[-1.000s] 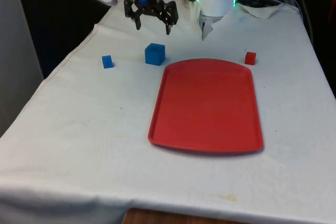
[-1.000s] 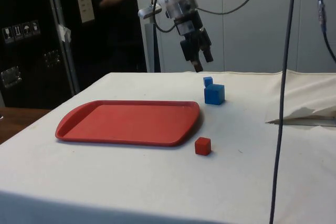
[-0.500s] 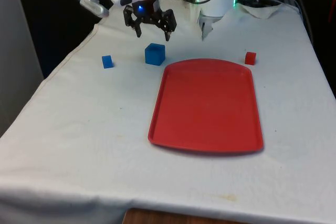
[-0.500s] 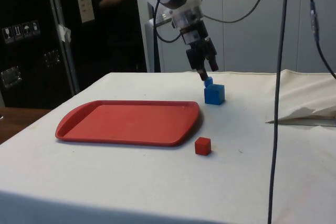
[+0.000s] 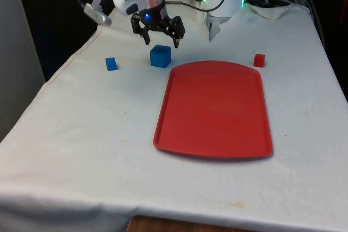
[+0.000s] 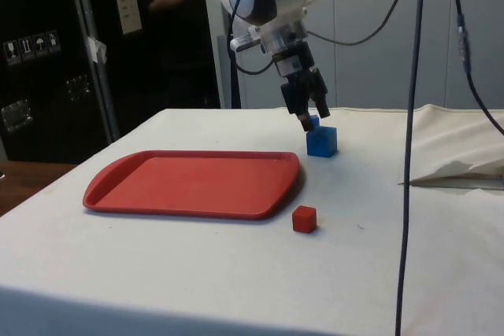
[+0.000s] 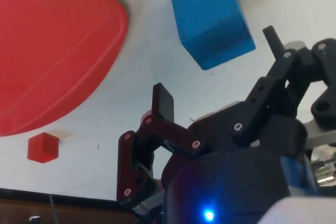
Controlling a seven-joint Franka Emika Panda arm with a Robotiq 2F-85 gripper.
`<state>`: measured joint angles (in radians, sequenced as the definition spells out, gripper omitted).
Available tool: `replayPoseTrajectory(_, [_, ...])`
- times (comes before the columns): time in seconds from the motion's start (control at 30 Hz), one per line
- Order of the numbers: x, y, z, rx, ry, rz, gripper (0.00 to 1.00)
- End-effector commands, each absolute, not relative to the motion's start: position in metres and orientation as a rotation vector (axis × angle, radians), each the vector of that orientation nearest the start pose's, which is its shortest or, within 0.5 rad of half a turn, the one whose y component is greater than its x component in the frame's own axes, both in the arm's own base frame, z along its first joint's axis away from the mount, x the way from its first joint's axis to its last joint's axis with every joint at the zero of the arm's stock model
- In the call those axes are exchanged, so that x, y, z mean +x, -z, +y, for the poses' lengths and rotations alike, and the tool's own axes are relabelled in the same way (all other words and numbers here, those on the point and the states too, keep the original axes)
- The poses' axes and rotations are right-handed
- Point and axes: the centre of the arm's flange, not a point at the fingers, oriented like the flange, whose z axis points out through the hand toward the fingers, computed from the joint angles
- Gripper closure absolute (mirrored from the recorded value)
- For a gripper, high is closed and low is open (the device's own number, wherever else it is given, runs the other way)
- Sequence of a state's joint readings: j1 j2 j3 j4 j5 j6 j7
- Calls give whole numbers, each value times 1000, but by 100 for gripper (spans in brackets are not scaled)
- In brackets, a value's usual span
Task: Pick up the largest block and place it onto the tray.
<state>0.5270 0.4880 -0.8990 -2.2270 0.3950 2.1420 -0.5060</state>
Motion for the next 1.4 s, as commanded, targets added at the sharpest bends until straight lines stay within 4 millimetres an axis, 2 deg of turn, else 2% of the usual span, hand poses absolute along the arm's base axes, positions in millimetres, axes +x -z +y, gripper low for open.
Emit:
replayPoseTrajectory(0.0, [469,-206,-184,-3028,-526,235,0])
replayPoseTrajectory(0.23, [466,-193,-189,-3016,-541,249,0])
replayPoseTrajectory(0.6, [464,-184,-198,-3030,-572,257,0])
replayPoseTrajectory(1.13, [463,-167,-196,-3009,-585,275,0])
replayPoseTrajectory(1.33, [463,-167,-196,-3013,-583,279,0])
replayPoseTrajectory(1.37, [463,-167,-196,-3012,-584,282,3])
